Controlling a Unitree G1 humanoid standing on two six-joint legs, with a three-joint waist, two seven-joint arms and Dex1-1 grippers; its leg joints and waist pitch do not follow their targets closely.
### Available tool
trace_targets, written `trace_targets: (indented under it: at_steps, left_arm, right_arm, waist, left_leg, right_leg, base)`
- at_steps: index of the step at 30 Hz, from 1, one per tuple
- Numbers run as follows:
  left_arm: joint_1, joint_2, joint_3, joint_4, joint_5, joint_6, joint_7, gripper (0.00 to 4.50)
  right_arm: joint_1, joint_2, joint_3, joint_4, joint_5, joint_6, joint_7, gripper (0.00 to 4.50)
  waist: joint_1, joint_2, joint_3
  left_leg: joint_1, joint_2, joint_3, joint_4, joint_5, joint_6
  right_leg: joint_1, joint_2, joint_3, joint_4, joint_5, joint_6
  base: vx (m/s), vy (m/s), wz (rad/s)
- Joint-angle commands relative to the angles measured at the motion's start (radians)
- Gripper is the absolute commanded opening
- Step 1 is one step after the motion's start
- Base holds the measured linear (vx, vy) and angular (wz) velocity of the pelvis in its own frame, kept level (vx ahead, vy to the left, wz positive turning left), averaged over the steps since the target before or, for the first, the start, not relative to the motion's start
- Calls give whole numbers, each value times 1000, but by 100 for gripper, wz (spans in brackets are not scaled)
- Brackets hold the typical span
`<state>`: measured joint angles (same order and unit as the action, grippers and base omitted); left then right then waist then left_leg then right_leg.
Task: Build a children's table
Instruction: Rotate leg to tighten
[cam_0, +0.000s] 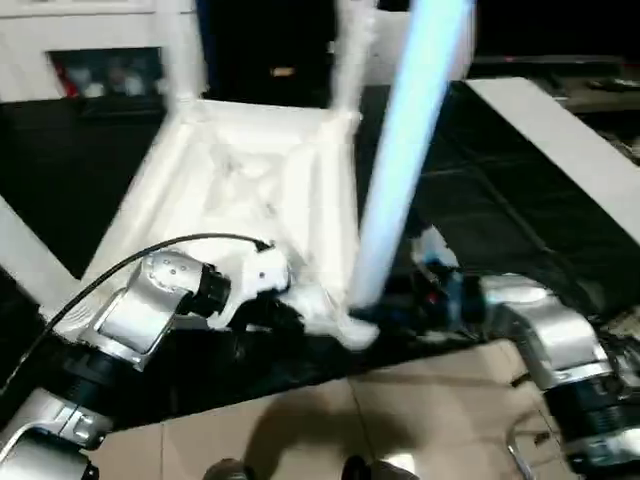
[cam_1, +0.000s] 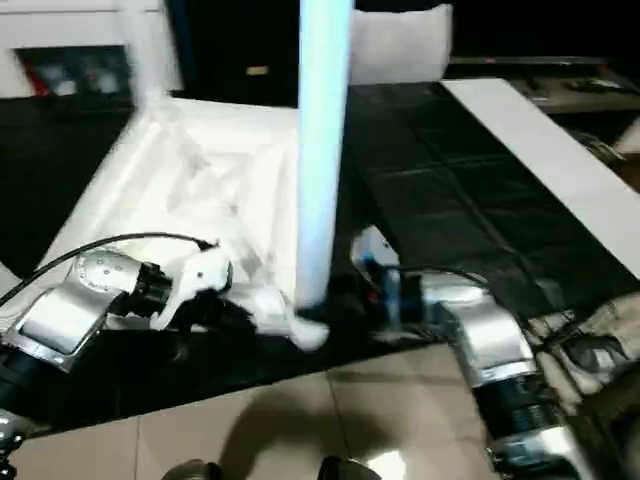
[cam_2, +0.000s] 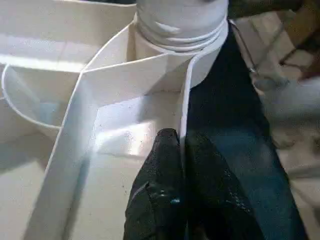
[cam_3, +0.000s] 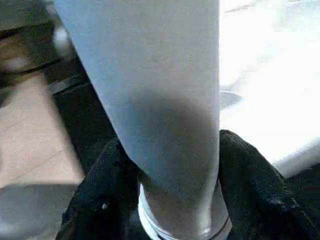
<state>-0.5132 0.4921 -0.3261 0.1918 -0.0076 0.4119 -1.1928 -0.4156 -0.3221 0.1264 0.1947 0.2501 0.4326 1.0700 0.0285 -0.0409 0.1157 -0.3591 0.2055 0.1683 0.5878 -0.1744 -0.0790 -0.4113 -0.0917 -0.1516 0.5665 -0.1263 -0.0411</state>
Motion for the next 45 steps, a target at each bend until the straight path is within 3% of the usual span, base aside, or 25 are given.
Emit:
trace_targets:
  at_steps: [1,3,4,5,6,7,9,12,14,16,19,22,26,28,29,31,36,37,42,45]
  left_arm:
    - [-6,-110,7,-77,-23,65,131,0]
    - [-12,-183,48,-77,-11,122,254,0]
    - [-14,-207,60,-76,-6,138,294,0]
    - [-15,-232,69,-79,-1,157,332,0]
    - [-15,-232,69,-79,-1,157,332,0]
    - [-15,-253,73,-83,10,172,368,0]
    - [-22,-290,76,-86,36,191,439,0]
    - [-25,-294,66,-87,48,191,445,0]
    - [-24,-288,55,-93,58,193,442,0]
    - [-22,-280,51,-95,59,193,435,0]
    - [-19,-263,44,-102,58,199,430,0]
    - [-11,-234,39,-102,58,185,405,0]
    - [-4,-203,35,-99,58,162,365,0]
    - [1,-172,27,-89,51,118,316,0]
    - [5,-142,19,-76,44,75,270,0]
    - [6,-131,16,-70,40,60,253,0]
    - [11,-83,-1,-52,24,-16,166,0]
    - [16,-60,-12,-54,12,-45,114,0]
    - [12,20,-70,-30,9,-173,-46,0]
    - [2,39,-84,-16,4,-206,-97,0]
  right_arm:
    - [-23,119,30,7,-23,37,-179,204]
    - [-44,178,15,38,-60,51,-314,201]
    - [-52,197,10,48,-67,57,-354,201]
    - [-62,221,1,62,-77,59,-406,200]
    - [-62,221,1,62,-77,59,-406,200]
    - [-70,246,-11,74,-85,62,-456,200]
    - [-83,289,-26,94,-88,32,-503,200]
    - [-80,301,-30,91,-90,-3,-505,268]
    - [-69,311,-42,68,-82,7,-509,278]
    - [-63,306,-39,59,-86,5,-508,312]
    - [-55,296,-39,51,-86,-3,-513,325]
    - [-40,268,-47,32,-72,-18,-485,358]
    - [-26,227,-51,13,-59,-36,-417,388]
    - [-16,174,-48,-3,-51,-42,-341,413]
    - [-12,118,-43,-6,-50,-50,-271,421]
    - [-13,98,-42,-3,-49,-56,-247,443]
    - [-16,23,-39,2,-28,-68,-133,443]
    - [-19,-12,-34,6,-23,-85,-76,443]
    - [-29,-112,18,37,-54,-232,83,443]
    - [-26,-134,33,27,-20,-220,174,443]
  waist:
    - [-14,5,-53]
    - [-37,7,-58]
    - [-42,14,-56]
    - [-55,16,-58]
    - [-56,18,-59]
    - [-59,14,-57]
    - [-58,12,-55]
    - [-52,12,-59]
    - [-46,11,-65]
    - [-41,11,-65]
    - [-36,11,-67]
    - [-29,13,-70]
    - [-24,13,-73]
    - [-17,13,-79]
    - [-12,14,-77]
    - [-10,11,-77]
    - [5,14,-74]
    - [10,14,-75]
    - [24,12,-79]
    - [32,10,-84]
  left_leg:
    - [8,16,-25,-63,-350,-15]
    - [3,22,-37,-64,-398,-15]
    - [7,28,-40,-67,-416,-9]
    - [5,37,-48,-72,-443,-4]
    - [0,40,-51,-75,-452,-4]
    - [8,31,-46,-76,-447,5]
    - [11,19,-39,-69,-409,15]
    - [4,25,-37,-73,-355,30]
    - [-2,28,-33,-76,-300,42]
    - [-1,28,-27,-75,-267,50]
    - [-5,25,-23,-72,-233,58]
    - [-5,25,-22,-71,-215,62]
    - [-11,25,-20,-69,-157,76]
    - [-11,25,-20,-67,-133,85]
    - [-10,28,-18,-68,-116,97]
    - [-9,26,-16,-67,-138,98]
    - [3,31,-14,-69,-178,77]
    - [7,31,-13,-68,-181,74]
    - [6,32,-9,-69,-163,81]
    - [6,34,-9,-69,-159,83]
  right_leg:
    - [51,-70,25,-127,-746,20]
    - [65,-71,5,-134,-734,39]
    - [65,-72,5,-135,-712,33]
    - [71,-75,2,-132,-660,17]
    - [75,-75,4,-125,-637,11]
    - [62,-77,13,-127,-611,-8]
    - [56,-81,17,-134,-630,-14]
    - [60,-79,27,-122,-561,-34]
    - [62,-76,41,-105,-466,-71]
    - [60,-74,47,-98,-425,-94]
    - [61,-73,54,-88,-404,-109]
    - [64,-72,54,-87,-414,-102]
    - [68,-68,58,-75,-337,-123]
    - [71,-66,58,-69,-308,-130]
    - [68,-64,61,-62,-267,-152]
    - [69,-64,61,-63,-288,-152]
    - [60,-66,63,-74,-372,-133]
    - [58,-66,64,-74,-368,-139]
    - [59,-64,70,-63,-329,-153]
    - [64,-67,71,-58,-315,-169]
  base:
    - [0,0,0]
    - [0,0,0]
    - [0,0,0]
    - [0,0,0]
    - [0,0,0]
    - [0,0,0]
    - [0,0,0]
    - [0,0,0]
    - [0,0,0]
    - [0,0,0]
    - [0,0,0]
    - [0,0,0]
    - [0,0,0]
    - [0,0,0]
    - [0,0,0]
    - [0,0,0]
    - [0,0,0]
    - [0,0,0]
    - [0,0,0]
    - [0,0,0]
